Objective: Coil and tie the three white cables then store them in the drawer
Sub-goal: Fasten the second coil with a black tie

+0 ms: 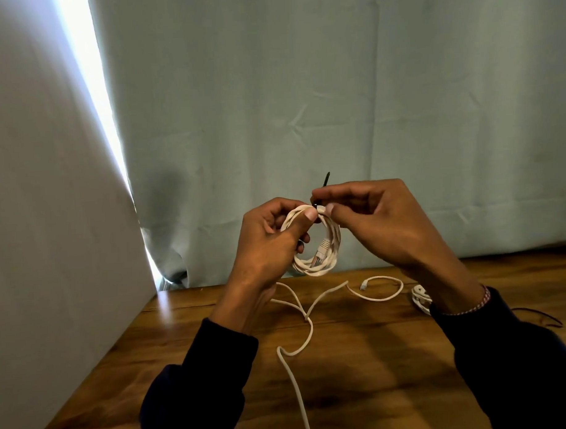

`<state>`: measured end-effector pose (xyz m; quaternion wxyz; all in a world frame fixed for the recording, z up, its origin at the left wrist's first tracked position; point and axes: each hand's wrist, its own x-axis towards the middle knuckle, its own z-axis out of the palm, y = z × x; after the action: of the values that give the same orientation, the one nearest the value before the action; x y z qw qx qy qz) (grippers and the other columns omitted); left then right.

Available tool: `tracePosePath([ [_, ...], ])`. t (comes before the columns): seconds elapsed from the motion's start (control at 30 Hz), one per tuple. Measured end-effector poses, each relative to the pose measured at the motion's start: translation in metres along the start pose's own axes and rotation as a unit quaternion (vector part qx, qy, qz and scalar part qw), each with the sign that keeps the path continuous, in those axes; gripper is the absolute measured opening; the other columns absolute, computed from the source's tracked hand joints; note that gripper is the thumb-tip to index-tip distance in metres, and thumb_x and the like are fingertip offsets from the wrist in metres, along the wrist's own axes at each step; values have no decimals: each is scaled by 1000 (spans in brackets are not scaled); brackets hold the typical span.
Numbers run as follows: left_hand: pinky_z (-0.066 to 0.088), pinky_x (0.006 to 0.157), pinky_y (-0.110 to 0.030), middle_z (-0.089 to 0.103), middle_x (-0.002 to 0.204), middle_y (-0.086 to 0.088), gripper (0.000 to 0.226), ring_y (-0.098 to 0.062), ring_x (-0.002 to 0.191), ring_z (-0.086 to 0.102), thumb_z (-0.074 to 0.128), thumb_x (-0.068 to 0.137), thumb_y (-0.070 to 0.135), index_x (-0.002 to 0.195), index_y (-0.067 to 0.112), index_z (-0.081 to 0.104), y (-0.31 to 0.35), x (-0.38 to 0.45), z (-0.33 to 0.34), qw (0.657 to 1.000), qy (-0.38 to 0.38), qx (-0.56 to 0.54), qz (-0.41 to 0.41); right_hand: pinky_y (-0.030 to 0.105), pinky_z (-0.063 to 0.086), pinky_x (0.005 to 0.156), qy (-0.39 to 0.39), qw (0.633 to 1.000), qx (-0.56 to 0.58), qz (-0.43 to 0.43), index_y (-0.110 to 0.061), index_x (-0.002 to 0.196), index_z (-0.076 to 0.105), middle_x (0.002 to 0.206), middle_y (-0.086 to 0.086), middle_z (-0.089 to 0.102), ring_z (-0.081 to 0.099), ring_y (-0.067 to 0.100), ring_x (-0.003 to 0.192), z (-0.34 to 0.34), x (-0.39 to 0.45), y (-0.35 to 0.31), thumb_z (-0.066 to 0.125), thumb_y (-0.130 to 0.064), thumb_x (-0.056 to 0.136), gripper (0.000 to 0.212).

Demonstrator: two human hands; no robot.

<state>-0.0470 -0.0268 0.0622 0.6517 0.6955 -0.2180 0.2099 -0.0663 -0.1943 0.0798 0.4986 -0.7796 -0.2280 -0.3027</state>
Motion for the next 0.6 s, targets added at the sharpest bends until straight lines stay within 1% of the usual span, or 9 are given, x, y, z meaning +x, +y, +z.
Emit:
tracePosePath([
  [0.1, 52, 60, -29, 72, 76, -1, 14, -12, 61, 61, 73, 89, 19, 102, 12, 74, 2, -1, 2, 1000, 2, -1, 1, 9, 54, 75, 74, 996, -14, -39, -25, 109, 74, 98, -16, 74, 69, -7, 91, 10, -1, -1, 70, -20, 92, 19],
  [0.2, 51, 59, -31, 74, 79, -4, 14, -14, 59, 58, 74, 88, 18, 100, 11, 75, 2, 0, 1, 1000, 11, -6, -3, 11, 56, 75, 114, 992, -3, -60, -21, 118, 59, 92, -11, 75, 72, -3, 83, 16, -1, 2, 76, -18, 87, 35],
  [0.23, 51, 59, -30, 75, 82, -5, 14, -14, 60, 58, 74, 88, 18, 101, 11, 75, 2, 0, 1, 1000, 14, -8, -4, 11, 56, 76, 120, 990, -3, -68, -21, 119, 58, 92, -11, 75, 72, -3, 83, 16, -1, 2, 77, -19, 86, 39],
  [0.27, 51, 59, -30, 76, 85, -5, 15, -13, 61, 59, 74, 88, 18, 101, 10, 75, 2, 0, 1, 1000, 16, -8, -5, 12, 56, 77, 123, 989, -8, -81, -20, 118, 61, 93, -12, 75, 72, -3, 84, 15, 0, 4, 77, -19, 86, 36],
  [0.33, 51, 59, -28, 76, 87, -6, 16, -11, 62, 60, 74, 88, 18, 102, 10, 76, 2, 0, 2, 1000, 19, -6, -3, 15, 58, 77, 124, 986, -20, -109, -19, 109, 72, 93, -13, 73, 71, -3, 86, 15, 0, 7, 75, -20, 88, 21],
  [0.4, 50, 58, -26, 76, 87, -6, 17, -10, 62, 60, 74, 88, 18, 102, 10, 75, 3, 0, 2, 1000, 26, -13, -5, 13, 56, 77, 118, 983, -27, -137, -17, 103, 75, 92, -11, 73, 71, -1, 87, 15, 0, 10, 73, -19, 90, 14],
  [0.47, 50, 58, -24, 76, 87, -5, 17, -9, 63, 61, 74, 89, 19, 103, 10, 76, 4, 1, 0, 999, 34, -16, -6, 16, 57, 80, 109, 979, -29, -168, -11, 105, 74, 96, -5, 74, 72, 2, 90, 16, -1, 13, 72, -17, 91, 15],
  [0.53, 49, 58, -24, 76, 87, -5, 17, -9, 64, 61, 74, 89, 19, 103, 10, 76, 5, 1, -2, 999, 32, -12, -5, 18, 58, 82, 105, 974, -36, -197, -7, 106, 73, 101, -3, 74, 72, 3, 93, 17, 0, 14, 72, -15, 92, 16],
  [0.6, 49, 58, -25, 75, 85, -4, 17, -10, 63, 60, 74, 88, 18, 103, 10, 76, 6, 1, -4, 1000, 22, -11, -1, 18, 58, 81, 120, 967, -47, -219, -6, 106, 70, 99, -2, 73, 72, 5, 91, 17, 1, 15, 73, -14, 91, 18],
])
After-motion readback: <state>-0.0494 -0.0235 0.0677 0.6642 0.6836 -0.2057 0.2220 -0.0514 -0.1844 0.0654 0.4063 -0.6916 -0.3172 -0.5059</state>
